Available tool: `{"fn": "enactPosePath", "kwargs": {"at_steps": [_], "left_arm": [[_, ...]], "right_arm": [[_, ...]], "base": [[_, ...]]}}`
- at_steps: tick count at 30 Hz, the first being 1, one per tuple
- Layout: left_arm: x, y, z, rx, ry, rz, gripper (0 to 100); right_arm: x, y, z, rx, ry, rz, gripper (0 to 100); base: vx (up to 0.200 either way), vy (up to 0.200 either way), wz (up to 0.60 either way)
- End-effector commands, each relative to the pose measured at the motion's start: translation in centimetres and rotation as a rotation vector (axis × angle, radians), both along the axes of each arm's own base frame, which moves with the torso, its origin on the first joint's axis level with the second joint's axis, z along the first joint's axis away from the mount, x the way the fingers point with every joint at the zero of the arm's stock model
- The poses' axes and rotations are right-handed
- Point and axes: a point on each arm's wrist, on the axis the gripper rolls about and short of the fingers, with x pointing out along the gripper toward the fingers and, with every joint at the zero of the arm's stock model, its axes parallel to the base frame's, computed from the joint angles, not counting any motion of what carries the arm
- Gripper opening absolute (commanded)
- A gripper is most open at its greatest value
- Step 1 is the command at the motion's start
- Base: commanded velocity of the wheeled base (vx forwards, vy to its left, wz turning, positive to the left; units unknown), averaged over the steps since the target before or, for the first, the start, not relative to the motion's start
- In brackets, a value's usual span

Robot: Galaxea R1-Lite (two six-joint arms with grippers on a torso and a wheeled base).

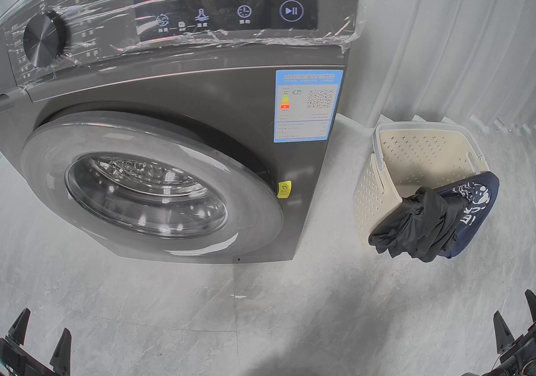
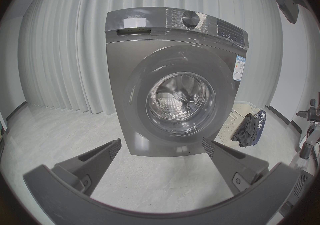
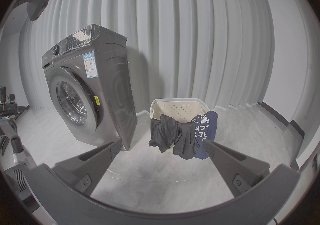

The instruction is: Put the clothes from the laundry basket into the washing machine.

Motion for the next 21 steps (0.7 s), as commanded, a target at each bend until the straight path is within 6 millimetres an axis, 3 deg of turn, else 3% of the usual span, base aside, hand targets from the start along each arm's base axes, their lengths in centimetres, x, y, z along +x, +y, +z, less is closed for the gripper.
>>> {"fn": "enactPosePath", "kwargs": {"at_steps": [1, 4, 13, 19, 21], "left_arm": [[0.03, 0.0, -0.43, 0.0, 0.004, 0.001, 100], [0.03, 0.0, -0.43, 0.0, 0.004, 0.001, 100], [0.03, 0.0, -0.43, 0.0, 0.004, 0.001, 100], [0.03, 0.0, -0.43, 0.0, 0.004, 0.001, 100], [0.03, 0.0, -0.43, 0.0, 0.004, 0.001, 100]], "right_arm": [[0.11, 0.0, -0.5, 0.0, 0.015, 0.0, 100], [0.11, 0.0, -0.5, 0.0, 0.015, 0.0, 100], [0.11, 0.0, -0.5, 0.0, 0.015, -0.007, 100], [0.11, 0.0, -0.5, 0.0, 0.015, -0.003, 100], [0.11, 0.0, -0.5, 0.0, 0.015, -0.001, 100]], "base": [[0.0, 0.2, 0.0], [0.0, 0.2, 0.0], [0.0, 0.0, 0.0], [0.0, 0.0, 0.6], [0.0, 0.2, 0.0]]}}
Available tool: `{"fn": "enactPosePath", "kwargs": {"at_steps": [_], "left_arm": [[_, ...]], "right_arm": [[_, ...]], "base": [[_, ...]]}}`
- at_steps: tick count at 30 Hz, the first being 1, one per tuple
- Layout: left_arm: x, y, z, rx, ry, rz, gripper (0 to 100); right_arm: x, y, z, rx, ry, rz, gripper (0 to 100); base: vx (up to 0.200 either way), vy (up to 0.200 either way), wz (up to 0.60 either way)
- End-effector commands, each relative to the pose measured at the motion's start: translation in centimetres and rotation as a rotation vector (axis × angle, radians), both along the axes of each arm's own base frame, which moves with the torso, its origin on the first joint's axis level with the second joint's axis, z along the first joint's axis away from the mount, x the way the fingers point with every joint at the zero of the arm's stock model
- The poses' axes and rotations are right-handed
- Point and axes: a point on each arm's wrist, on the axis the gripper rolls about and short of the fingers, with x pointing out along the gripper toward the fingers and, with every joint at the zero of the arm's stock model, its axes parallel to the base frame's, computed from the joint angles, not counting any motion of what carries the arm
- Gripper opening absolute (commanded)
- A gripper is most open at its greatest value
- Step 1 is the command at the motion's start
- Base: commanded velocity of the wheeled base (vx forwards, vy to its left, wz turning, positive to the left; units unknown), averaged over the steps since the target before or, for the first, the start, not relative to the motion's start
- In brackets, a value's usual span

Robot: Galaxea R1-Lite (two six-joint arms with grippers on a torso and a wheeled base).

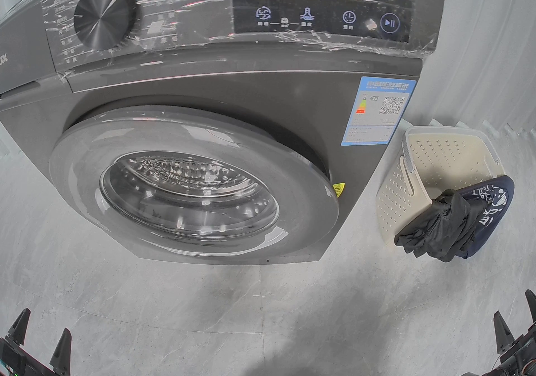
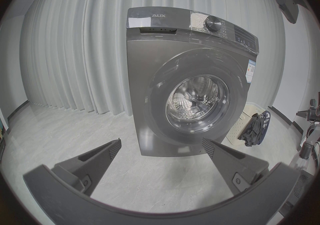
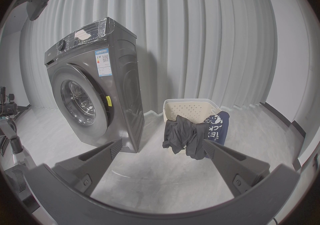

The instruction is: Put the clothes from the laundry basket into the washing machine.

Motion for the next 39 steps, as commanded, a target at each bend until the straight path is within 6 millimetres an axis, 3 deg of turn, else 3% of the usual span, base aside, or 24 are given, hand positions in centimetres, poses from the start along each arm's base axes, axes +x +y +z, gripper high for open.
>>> {"fn": "enactPosePath", "kwargs": {"at_steps": [1, 4, 19, 31, 39], "left_arm": [[0.03, 0.0, -0.43, -0.001, 0.004, 0.0, 100], [0.03, 0.0, -0.43, -0.001, 0.004, 0.0, 100], [0.03, 0.0, -0.43, -0.001, 0.004, 0.0, 100], [0.03, 0.0, -0.43, -0.001, 0.004, 0.002, 100], [0.03, 0.0, -0.43, -0.001, 0.004, 0.0, 100]], "right_arm": [[0.11, 0.0, -0.5, 0.0, 0.015, 0.0, 100], [0.11, 0.0, -0.5, 0.0, 0.015, 0.001, 100], [0.11, 0.01, -0.5, 0.0, 0.015, 0.0, 100], [0.11, 0.01, -0.5, 0.0, 0.015, 0.0, 100], [0.11, 0.01, -0.5, 0.0, 0.015, 0.0, 100]], "base": [[0.0, 0.2, 0.0], [0.0, 0.2, 0.0], [0.0, 0.0, 0.0], [0.0, 0.2, 0.0], [0.0, 0.0, 0.0]]}}
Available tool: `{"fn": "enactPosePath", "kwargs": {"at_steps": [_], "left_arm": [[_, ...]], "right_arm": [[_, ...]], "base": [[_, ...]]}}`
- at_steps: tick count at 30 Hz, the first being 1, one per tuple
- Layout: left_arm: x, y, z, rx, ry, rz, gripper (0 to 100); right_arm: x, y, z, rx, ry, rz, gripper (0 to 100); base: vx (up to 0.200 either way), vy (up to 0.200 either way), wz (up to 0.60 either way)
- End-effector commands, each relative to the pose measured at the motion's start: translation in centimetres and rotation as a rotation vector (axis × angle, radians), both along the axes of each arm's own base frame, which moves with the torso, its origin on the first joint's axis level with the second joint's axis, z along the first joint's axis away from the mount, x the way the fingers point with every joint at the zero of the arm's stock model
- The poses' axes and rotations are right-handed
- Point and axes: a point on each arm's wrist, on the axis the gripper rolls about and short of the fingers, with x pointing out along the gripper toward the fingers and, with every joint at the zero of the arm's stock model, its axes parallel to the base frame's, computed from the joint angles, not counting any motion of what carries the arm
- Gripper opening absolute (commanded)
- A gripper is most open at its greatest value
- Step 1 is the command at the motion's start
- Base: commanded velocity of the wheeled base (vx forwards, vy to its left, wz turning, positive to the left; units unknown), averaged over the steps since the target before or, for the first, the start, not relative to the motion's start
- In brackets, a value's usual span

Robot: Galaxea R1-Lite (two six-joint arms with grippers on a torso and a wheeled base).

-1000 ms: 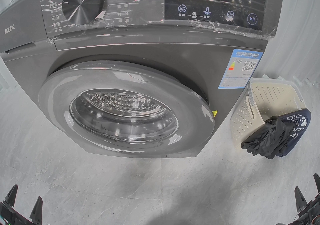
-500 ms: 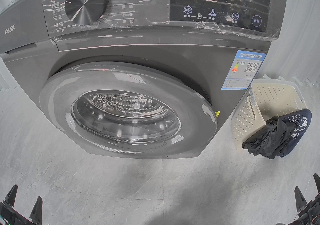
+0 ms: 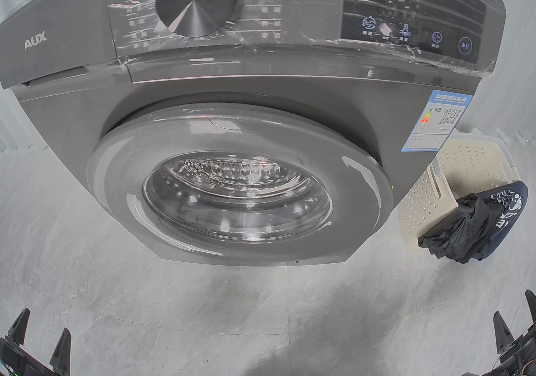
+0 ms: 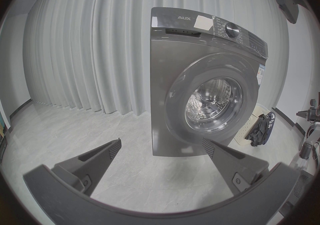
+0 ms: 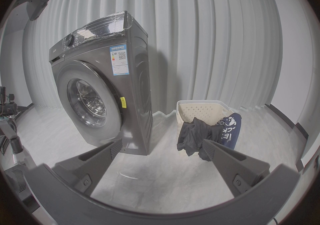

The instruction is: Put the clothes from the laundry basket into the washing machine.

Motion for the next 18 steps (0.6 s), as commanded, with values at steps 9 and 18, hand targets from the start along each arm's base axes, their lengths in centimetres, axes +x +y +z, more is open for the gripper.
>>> {"fn": "enactPosePath", "kwargs": {"at_steps": [9, 18], "left_arm": [[0.03, 0.0, -0.43, 0.001, 0.004, 0.0, 100], [0.03, 0.0, -0.43, 0.003, 0.004, 0.0, 100]], "right_arm": [[0.11, 0.0, -0.5, -0.002, 0.015, 0.002, 100], [0.11, -0.01, -0.5, 0.0, 0.015, 0.004, 100]], "base": [[0.0, 0.111, 0.0], [0.0, 0.089, 0.0]]}}
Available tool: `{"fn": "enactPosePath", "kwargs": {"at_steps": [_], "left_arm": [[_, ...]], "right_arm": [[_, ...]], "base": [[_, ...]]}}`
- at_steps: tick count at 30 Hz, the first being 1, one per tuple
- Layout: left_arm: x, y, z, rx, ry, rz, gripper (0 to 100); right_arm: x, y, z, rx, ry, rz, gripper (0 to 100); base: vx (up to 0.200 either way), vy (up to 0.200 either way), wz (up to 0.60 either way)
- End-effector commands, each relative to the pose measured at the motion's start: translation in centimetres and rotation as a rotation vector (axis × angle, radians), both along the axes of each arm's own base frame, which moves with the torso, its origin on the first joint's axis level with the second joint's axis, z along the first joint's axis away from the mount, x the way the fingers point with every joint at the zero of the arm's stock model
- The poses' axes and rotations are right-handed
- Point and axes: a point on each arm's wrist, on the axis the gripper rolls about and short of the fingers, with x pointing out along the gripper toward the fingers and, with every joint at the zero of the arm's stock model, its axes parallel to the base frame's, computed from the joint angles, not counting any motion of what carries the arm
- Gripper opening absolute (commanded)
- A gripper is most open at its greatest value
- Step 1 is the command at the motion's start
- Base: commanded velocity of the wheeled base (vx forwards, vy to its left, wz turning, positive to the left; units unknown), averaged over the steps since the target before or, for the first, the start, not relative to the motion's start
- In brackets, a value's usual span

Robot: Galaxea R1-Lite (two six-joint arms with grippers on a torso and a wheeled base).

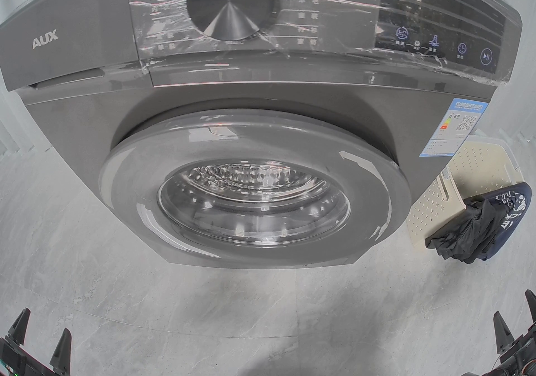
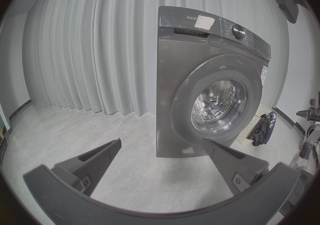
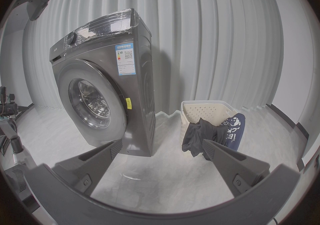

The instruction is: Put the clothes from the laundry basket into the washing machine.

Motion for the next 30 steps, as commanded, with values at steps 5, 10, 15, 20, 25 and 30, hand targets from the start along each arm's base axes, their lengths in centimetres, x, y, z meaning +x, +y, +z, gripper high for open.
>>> {"fn": "enactPosePath", "kwargs": {"at_steps": [5, 10, 15, 20, 25, 30], "left_arm": [[0.0, 0.0, -0.4, 0.001, 0.004, 0.001, 100], [0.0, 0.0, -0.4, 0.001, 0.004, 0.001, 100], [0.0, 0.0, -0.4, 0.001, 0.004, 0.001, 100], [0.0, 0.0, -0.4, -0.001, 0.004, 0.001, 100], [0.0, 0.0, -0.4, 0.001, 0.004, 0.001, 100], [0.0, 0.0, -0.4, -0.001, 0.004, 0.001, 100]], "right_arm": [[0.1, 0.0, -0.5, 0.0, 0.015, 0.002, 100], [0.1, 0.0, -0.5, 0.0, 0.015, -0.006, 100], [0.1, 0.0, -0.5, 0.004, 0.015, -0.008, 100], [-0.6, 0.0, 2.1, 0.003, -0.105, 0.01, 100], [1.1, 0.0, 5.5, 0.055, 0.03, 0.107, 100], [4.9, 0.6, 5.1, 0.101, 0.292, 0.23, 100]], "base": [[0.0, 0.0, 0.0], [0.12, 0.0, 0.0], [0.12, 0.0, 0.0], [0.0, 0.0, 0.0], [0.0, 0.0, 0.0], [0.0, 0.0, 0.0]]}}
